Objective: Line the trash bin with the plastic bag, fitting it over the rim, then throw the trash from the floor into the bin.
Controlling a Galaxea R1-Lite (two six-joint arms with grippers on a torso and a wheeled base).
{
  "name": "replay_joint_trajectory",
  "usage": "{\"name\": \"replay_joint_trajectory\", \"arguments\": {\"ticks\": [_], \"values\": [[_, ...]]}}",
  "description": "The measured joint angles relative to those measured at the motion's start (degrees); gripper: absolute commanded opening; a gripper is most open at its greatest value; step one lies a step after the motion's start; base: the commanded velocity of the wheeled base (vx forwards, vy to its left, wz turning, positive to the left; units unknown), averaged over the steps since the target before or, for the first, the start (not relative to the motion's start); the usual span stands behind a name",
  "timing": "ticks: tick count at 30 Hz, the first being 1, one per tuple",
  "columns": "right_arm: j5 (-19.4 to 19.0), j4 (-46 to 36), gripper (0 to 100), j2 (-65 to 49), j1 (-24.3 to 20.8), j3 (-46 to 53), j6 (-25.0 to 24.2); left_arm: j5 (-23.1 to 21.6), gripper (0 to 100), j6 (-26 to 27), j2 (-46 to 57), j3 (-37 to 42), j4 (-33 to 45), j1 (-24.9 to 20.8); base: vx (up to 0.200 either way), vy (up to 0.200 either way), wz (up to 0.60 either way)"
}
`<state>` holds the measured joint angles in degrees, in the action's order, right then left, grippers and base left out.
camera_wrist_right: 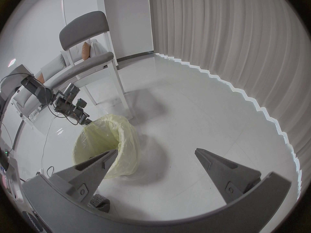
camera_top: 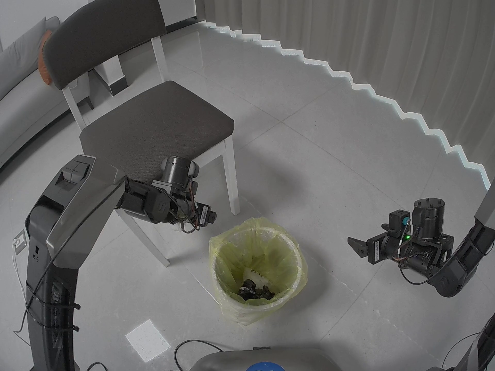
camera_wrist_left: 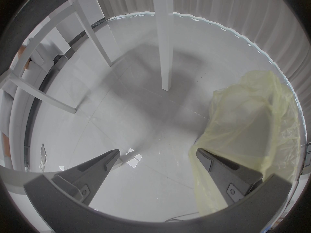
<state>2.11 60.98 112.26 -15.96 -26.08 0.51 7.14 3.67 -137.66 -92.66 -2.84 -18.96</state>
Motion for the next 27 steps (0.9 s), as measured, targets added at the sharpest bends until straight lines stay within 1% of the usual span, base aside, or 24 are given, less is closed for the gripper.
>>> {"name": "replay_joint_trajectory", "arguments": {"ticks": [7, 13, 20, 27], "values": [[-0.1, 0.0, 100, -0.4, 0.2, 0.0, 0.0, -0.1, 100, 0.4, 0.5, -1.7, 0.1, -3.7, 0.000, 0.000, 0.00], [-0.1, 0.0, 100, -0.6, 0.2, 0.3, 0.0, -0.1, 100, 0.7, -1.4, -5.4, 0.3, -5.9, 0.000, 0.000, 0.00], [-0.1, 0.0, 100, -0.5, 0.3, 0.5, 0.0, -0.1, 100, 1.2, -4.5, -10.0, 0.8, -6.7, 0.000, 0.000, 0.00], [-1.2, 0.0, 100, -0.5, 0.2, 0.6, 0.0, -0.2, 100, 2.1, -7.9, -15.0, 1.9, -7.3, 0.000, 0.000, 0.00]]}}
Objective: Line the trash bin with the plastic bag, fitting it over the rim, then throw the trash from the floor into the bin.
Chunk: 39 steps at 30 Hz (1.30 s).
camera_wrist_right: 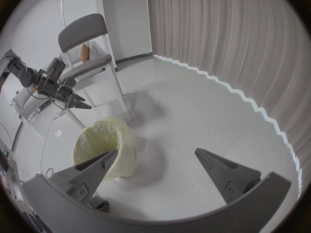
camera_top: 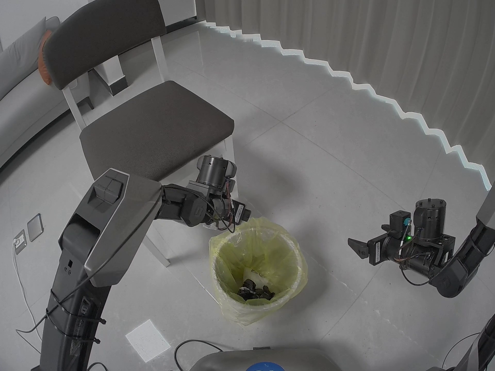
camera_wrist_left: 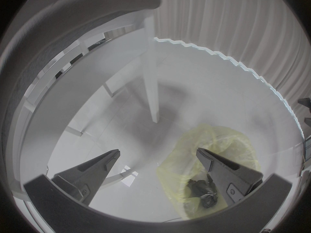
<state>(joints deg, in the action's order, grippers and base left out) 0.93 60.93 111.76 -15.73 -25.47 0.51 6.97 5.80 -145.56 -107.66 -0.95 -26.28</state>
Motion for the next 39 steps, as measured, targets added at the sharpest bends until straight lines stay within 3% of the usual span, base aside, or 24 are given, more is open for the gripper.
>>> {"name": "replay_joint_trajectory", "arguments": {"ticks": [8, 19, 39], "values": [[-0.1, 0.0, 100, 0.2, 0.1, 0.0, 0.0, 0.0, 100, 0.2, -4.2, -6.2, 6.1, -0.9, 0.000, 0.000, 0.00], [-0.1, 0.0, 100, 0.3, 0.3, 0.0, 0.0, -0.1, 100, -0.1, -9.4, -6.9, 8.1, -1.3, 0.000, 0.000, 0.00], [-0.2, 0.0, 100, 0.2, 0.6, 0.4, 0.7, -1.1, 100, -0.4, -4.5, -6.9, 11.0, 0.4, 0.000, 0.000, 0.00]]}}
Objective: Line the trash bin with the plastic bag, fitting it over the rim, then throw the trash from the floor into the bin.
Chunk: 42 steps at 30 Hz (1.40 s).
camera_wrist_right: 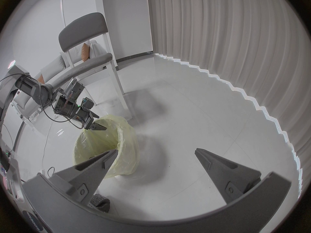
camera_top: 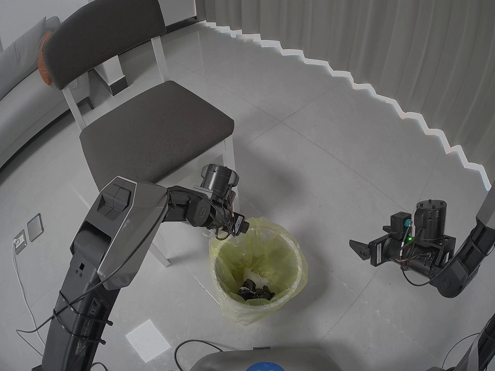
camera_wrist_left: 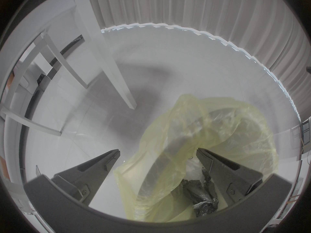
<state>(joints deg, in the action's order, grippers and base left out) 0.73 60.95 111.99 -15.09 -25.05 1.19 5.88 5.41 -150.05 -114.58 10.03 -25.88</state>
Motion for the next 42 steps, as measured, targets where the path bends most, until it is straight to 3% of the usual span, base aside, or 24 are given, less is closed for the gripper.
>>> {"name": "replay_joint_trajectory", "arguments": {"ticks": [42], "values": [[-1.6, 0.1, 100, -0.2, 0.4, 1.8, 1.3, -0.4, 100, -0.1, 1.9, 0.0, -0.5, 4.6, 0.000, 0.000, 0.00]]}}
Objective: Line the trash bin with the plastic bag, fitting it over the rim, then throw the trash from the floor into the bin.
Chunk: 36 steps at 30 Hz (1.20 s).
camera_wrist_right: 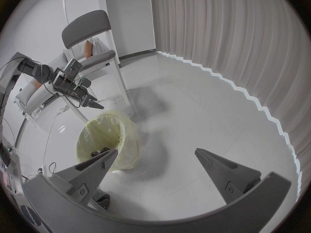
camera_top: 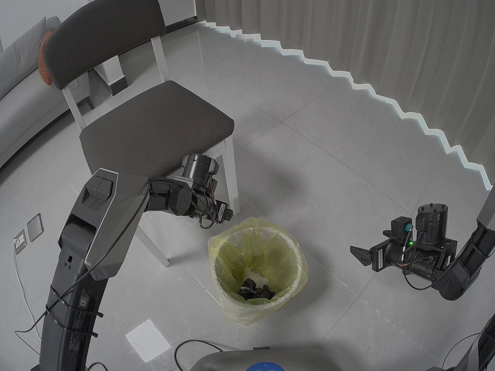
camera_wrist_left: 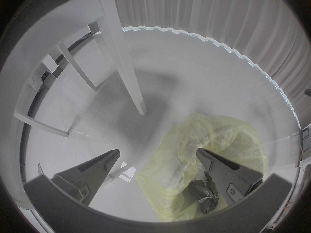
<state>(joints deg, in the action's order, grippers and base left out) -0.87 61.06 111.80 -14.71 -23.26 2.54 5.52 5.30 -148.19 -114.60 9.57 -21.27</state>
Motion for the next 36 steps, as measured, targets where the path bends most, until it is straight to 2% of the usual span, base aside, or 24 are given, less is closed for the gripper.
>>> {"name": "replay_joint_trajectory", "arguments": {"ticks": [18, 36], "values": [[-0.9, 0.0, 100, 0.4, 0.1, 0.1, 0.5, 0.1, 100, 0.9, -7.5, 0.0, -2.2, -0.4, 0.000, 0.000, 0.00], [-1.2, 0.0, 100, 1.0, 0.7, 0.1, 0.9, 0.2, 100, 0.7, -9.4, 0.0, -1.7, 2.1, 0.000, 0.000, 0.00]]}}
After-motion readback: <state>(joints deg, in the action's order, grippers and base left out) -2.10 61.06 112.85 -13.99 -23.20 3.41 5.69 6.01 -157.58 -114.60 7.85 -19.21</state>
